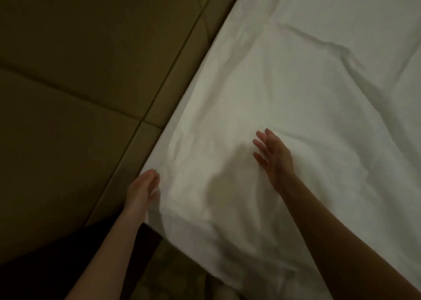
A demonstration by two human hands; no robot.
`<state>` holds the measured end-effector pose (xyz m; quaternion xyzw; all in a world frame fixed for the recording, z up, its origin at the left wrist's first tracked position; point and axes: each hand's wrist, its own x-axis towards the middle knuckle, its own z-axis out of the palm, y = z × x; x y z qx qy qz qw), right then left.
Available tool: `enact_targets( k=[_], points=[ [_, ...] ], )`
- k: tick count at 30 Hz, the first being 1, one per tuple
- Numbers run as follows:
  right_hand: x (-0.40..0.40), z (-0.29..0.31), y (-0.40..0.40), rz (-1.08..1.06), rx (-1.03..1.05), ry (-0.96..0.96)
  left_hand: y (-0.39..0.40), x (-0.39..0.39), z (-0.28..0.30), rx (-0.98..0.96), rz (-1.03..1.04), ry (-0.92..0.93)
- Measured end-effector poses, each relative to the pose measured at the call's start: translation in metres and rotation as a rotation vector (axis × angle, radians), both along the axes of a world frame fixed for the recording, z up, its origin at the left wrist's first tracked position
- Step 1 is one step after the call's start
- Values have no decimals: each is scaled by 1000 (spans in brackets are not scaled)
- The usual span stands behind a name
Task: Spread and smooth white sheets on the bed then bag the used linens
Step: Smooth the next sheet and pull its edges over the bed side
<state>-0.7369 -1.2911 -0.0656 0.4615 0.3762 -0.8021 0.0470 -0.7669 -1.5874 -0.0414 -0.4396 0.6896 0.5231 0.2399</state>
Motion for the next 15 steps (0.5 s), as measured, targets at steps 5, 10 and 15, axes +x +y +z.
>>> enact_targets(
  k=[5, 10, 15],
  points=[
    [40, 0, -53, 12, -43, -48, -16, 25, -9, -133, -72, 6],
    [51, 8, -95, 47, -19, -86, -37, 39, -14, -104, -233, -88],
    [56, 17, -149, 317, 121, -59, -50, 35, -11, -152, -422, 34]
  ],
)
